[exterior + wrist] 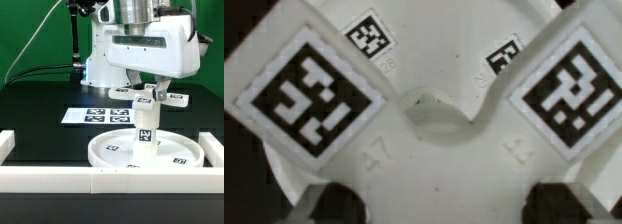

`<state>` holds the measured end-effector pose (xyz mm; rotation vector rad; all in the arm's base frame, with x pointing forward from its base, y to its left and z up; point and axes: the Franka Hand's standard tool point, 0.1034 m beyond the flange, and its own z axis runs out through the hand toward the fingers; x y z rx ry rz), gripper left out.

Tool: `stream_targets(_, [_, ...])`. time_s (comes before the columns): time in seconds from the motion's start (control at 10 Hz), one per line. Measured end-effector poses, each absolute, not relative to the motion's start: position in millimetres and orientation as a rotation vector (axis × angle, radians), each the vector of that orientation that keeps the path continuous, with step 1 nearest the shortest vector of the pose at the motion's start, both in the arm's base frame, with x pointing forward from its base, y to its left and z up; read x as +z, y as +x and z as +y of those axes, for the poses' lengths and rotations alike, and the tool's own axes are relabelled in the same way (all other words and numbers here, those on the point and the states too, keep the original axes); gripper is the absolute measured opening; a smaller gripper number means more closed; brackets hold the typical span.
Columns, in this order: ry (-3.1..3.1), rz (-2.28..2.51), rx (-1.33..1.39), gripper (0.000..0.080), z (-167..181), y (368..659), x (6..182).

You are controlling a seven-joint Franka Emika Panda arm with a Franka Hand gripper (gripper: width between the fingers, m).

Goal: Assemble round table

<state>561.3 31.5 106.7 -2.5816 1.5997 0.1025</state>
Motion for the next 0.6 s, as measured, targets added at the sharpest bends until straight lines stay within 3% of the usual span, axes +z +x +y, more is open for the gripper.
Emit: stream_targets(0.6, [-1.904,2.279,0.118,0.0439,29.5,564.9,106.0])
